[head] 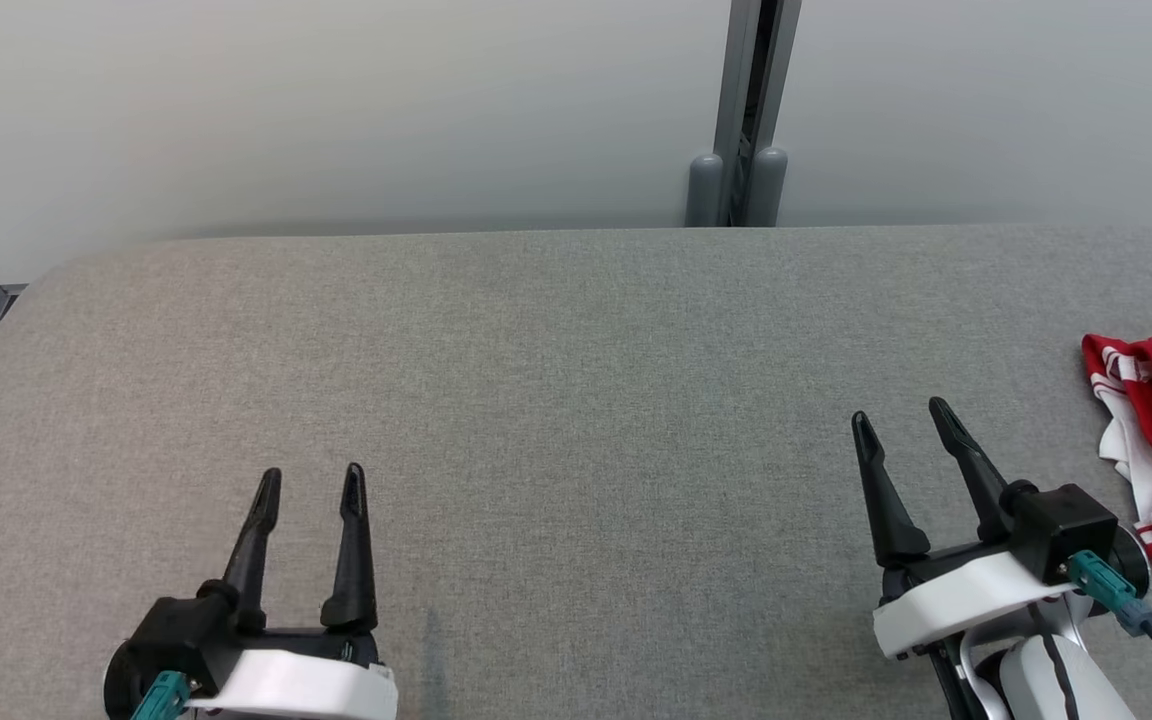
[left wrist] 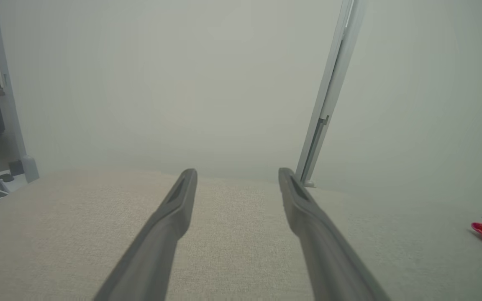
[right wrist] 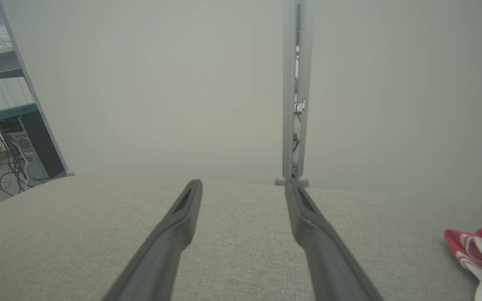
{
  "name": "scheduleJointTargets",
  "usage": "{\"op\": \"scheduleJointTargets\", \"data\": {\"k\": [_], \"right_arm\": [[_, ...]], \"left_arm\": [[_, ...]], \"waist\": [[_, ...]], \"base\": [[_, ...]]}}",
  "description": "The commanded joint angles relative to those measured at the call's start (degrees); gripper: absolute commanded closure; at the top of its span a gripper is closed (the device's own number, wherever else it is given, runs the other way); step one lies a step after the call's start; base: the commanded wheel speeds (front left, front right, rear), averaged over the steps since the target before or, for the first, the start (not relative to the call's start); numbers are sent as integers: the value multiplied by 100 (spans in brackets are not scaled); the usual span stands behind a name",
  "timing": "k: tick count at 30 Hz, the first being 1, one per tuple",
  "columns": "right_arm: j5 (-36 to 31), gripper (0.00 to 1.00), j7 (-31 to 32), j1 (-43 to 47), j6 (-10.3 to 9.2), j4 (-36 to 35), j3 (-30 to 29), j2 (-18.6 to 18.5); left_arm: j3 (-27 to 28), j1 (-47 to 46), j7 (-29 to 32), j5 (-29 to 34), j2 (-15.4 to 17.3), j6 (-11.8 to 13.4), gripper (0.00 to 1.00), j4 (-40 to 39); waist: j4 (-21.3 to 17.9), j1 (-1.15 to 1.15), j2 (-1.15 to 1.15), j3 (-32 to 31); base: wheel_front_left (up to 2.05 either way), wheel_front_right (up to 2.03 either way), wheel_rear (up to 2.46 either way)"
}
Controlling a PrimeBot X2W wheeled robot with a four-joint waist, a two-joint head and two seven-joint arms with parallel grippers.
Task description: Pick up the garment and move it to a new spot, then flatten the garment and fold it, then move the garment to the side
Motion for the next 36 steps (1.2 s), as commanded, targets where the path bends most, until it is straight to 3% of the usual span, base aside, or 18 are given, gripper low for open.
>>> {"op": "scheduleJointTargets", "data": {"k": [1,7,36], "right_arm": [[-29,0,-27,87,1,-28,-17,2],[-41,0,-27,95,1,2,-28,44],[-48,0,-28,17,1,6,-116,94]], "left_arm": [[11,86,-2,-92,22,-103,0,25],[136,99,-2,-192,23,-272,0,86],[212,210,-2,-301,22,-360,0,131]], "waist": [[-3,0,0,-11],[-29,0,0,-40],[-181,0,0,-140]], "base": [[0,0,0],[0,0,0],[0,0,0]]}}
